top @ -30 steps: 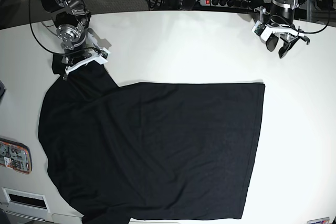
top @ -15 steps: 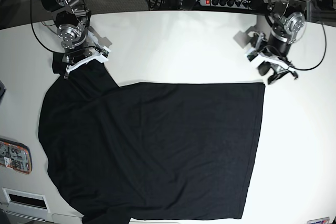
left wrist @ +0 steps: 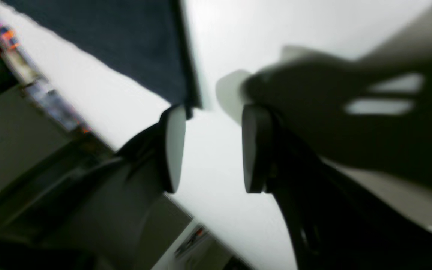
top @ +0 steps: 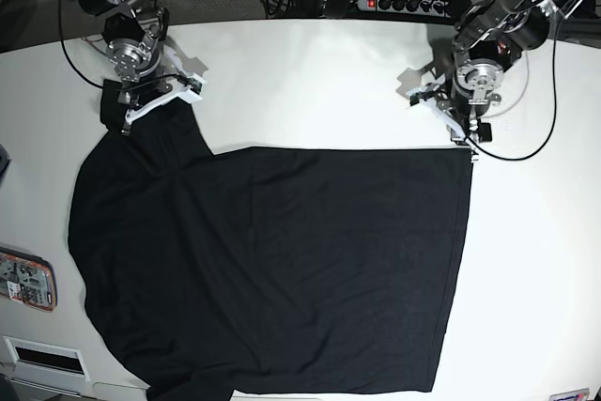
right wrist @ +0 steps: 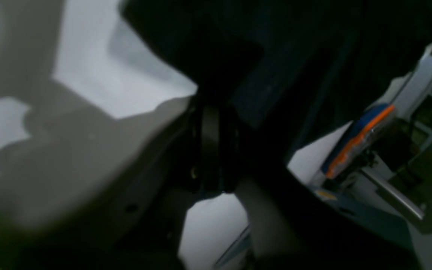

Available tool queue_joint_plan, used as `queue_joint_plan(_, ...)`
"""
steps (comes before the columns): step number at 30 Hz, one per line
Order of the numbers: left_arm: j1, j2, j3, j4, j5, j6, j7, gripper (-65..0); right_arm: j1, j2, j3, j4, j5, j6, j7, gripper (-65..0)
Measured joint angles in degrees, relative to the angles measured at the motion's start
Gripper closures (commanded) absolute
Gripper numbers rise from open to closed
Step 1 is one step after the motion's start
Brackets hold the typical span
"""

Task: Fold the T-shirt properly
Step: 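Reach the left gripper to the shirt body corner and grasp it, then lift the shirt with both grippers and pull it toward the arms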

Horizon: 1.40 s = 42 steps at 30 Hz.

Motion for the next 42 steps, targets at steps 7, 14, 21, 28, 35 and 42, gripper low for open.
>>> queue_joint_plan(7, -8.33, 2.25, 3.45, -6.91, -3.06, 0.63, 0.44, -23.8, -0.24, -0.09, -0.07, 0.39, 0.13, 0.15, 0.02, 0.0)
queue_joint_plan(14, -11.74, 2.25, 7.52, -8.68, -5.97, 1.44, 1.09, -23.2, -0.28, -0.13, -0.11, 0.39, 0.13, 0.15, 0.02, 0.0)
queue_joint_plan(21, -12.87, 2.84, 9.46, -12.61, -5.09, 2.14, 0.28, -6.1, -0.28, -0.11, -0.13, 0.39, 0.11, 0.15, 0.24, 0.0)
queue_joint_plan(28, -16.35, 3.02, 9.49, -15.47, -4.31, -10.95, 1.03, 0.0, -0.28, -0.11, -0.11, 0.37, 0.09, 0.13, 0.35, 0.0)
queue_joint_plan(35, -12.59, 2.89, 5.05, -15.32, -2.6, -10.12, 0.63, 0.0, -0.33, -0.39, 0.11, 1.66, 1.2, 0.9, 0.39, 0.0)
queue_joint_plan(42, -5.51, 2.78, 1.36, -15.23, 8.83, -10.14, 3.04, 0.0, -0.94, -0.96, -0.35, 5.01, 3.1, 2.29, 1.9, 0.0)
